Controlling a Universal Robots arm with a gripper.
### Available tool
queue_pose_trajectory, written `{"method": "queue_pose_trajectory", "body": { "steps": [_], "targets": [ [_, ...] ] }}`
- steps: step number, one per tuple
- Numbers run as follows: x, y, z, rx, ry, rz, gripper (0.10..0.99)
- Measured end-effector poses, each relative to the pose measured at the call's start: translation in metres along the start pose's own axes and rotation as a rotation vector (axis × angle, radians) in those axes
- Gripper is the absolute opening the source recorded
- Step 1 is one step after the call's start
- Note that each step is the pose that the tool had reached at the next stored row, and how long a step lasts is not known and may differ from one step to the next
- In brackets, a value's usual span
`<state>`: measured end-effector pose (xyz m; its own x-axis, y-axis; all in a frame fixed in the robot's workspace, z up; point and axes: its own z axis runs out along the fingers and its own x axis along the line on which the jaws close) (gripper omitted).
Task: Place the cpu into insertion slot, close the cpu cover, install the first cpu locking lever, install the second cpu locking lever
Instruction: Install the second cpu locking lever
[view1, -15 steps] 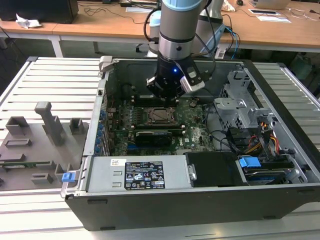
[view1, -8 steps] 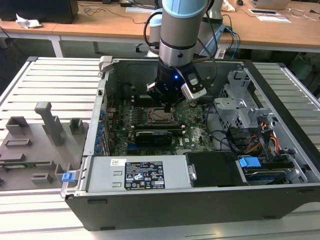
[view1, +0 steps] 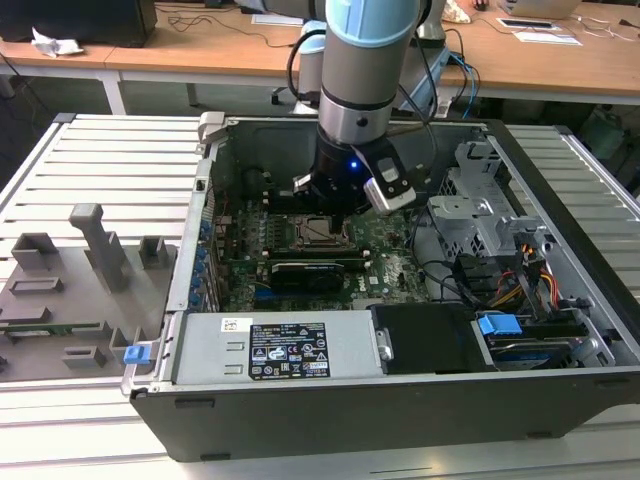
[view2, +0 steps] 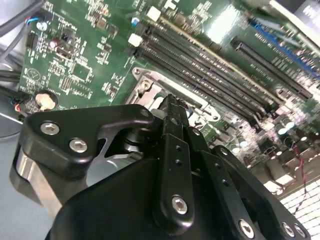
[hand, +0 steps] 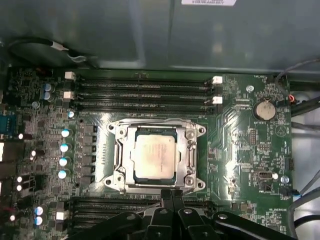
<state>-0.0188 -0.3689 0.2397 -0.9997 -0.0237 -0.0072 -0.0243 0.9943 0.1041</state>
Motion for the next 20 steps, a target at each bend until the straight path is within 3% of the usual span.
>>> {"method": "queue_pose_trajectory", "body": {
  "steps": [2, 6, 9, 13, 18, 20],
  "targets": [
    [0.0024, -0.0028, -0.0001, 0.000, -0.0001, 0.000, 0.106],
    [0.0212, -0.0044, -0.0001, 0.000, 0.0000, 0.000, 0.106],
    [0.0307, -0.0046, 0.0003, 0.000, 0.0000, 0.000, 0.106],
    [0.0347, -0.0055, 0.0077, -0.002, 0.0001, -0.001, 0.106],
    [0.0434, -0.0087, 0.0086, -0.021, -0.0003, -0.002, 0.106],
    [0.0449, -0.0116, 0.0087, -0.025, -0.0004, -0.002, 0.106]
  ]
}}
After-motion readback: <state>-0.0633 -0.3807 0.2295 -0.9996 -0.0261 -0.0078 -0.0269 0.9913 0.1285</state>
